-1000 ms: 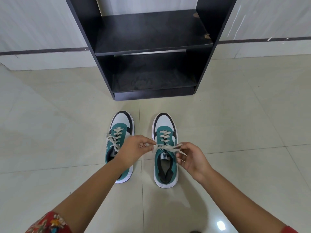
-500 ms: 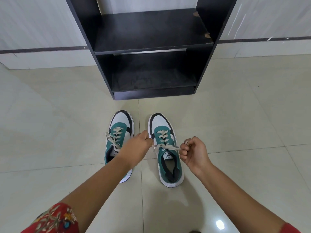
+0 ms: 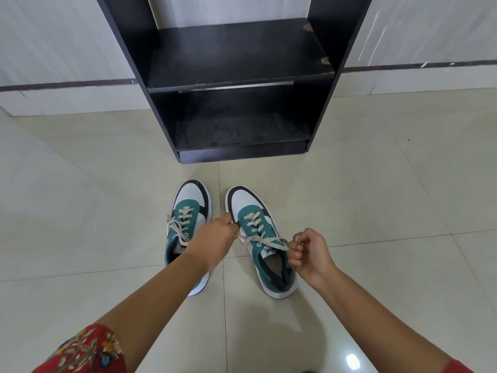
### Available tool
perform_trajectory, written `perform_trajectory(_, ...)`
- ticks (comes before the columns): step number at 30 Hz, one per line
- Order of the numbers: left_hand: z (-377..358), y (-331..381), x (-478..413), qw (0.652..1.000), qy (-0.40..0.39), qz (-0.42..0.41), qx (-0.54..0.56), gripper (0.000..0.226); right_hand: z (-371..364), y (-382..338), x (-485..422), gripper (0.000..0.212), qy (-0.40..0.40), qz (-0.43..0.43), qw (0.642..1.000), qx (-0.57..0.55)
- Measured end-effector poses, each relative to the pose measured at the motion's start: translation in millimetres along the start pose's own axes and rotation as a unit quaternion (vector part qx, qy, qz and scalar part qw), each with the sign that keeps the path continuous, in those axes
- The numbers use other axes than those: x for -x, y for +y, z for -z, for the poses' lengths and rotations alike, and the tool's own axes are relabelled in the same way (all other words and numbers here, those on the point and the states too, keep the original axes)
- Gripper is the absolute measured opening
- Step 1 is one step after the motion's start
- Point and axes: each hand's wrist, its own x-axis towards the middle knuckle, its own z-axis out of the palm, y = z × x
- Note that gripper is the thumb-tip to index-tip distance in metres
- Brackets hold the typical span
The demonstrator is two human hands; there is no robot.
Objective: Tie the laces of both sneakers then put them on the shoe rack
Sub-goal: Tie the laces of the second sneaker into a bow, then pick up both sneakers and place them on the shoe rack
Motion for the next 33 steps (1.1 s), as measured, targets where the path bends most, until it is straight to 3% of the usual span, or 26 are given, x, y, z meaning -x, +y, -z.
perform_trajectory(2,1,6,7,0.994,0.007,0.05,0.093,0.022,6,2,4,0.019,0.023,0.064,0.993,0.099)
perform_trajectory(4,-2,17,15,0.978,0.023,0.093,0.185,0.022,11,2,8,0.006,0.037,0.131,0.963,0.233)
perform_trajectory(7,-8,32,23,0.916,-0.021,0.186,0.353,0.048,12,7,9,0.052,-0.004,0.123,0.92,0.371)
perform_trajectory(9,-10,42,23,0.858,-0.057,0.238,0.452,0.061,6,16,8,0.059,-0.019,0.122,0.882,0.455)
perform_trajectory(10,-10,46,23,0.853,-0.063,0.241,0.459,0.063,4,20,6,0.058,-0.008,0.136,0.858,0.495)
perform_trajectory(12,-13,51,21,0.868,-0.054,0.23,0.437,0.064,1,24,5,0.051,0.033,0.157,0.829,0.535)
perform_trajectory(16,-10,48,16,0.883,-0.025,0.239,0.403,0.055,-5,26,5,0.04,0.062,0.168,0.817,0.548)
perform_trajectory(19,-5,41,18,0.883,-0.04,0.235,0.404,0.056,-12,26,5,0.039,0.07,0.172,0.832,0.523)
perform_trajectory(21,2,39,30,0.904,-0.042,0.202,0.374,0.064,-14,27,5,0.041,0.064,0.174,0.839,0.512)
perform_trajectory(23,12,33,48,0.948,0.019,0.169,0.268,0.07,-15,31,10,0.051,0.059,0.196,0.841,0.502)
perform_trajectory(25,18,24,70,0.967,0.126,0.141,0.168,0.065,-13,37,20,0.062,0.07,0.251,0.829,0.495)
perform_trajectory(26,19,19,81,0.966,0.165,0.141,0.143,0.065,-11,39,27,0.062,0.079,0.283,0.811,0.506)
perform_trajectory(28,15,8,100,0.957,0.189,0.175,0.138,0.073,-6,41,38,0.051,0.081,0.334,0.732,0.589)
perform_trajectory(30,7,1,114,0.944,0.156,0.239,0.164,0.084,-2,41,44,0.041,0.055,0.33,0.654,0.679)
perform_trajectory(33,-2,-9,122,0.931,0.055,0.298,0.203,0.082,-3,46,46,0.047,0.019,0.269,0.612,0.743)
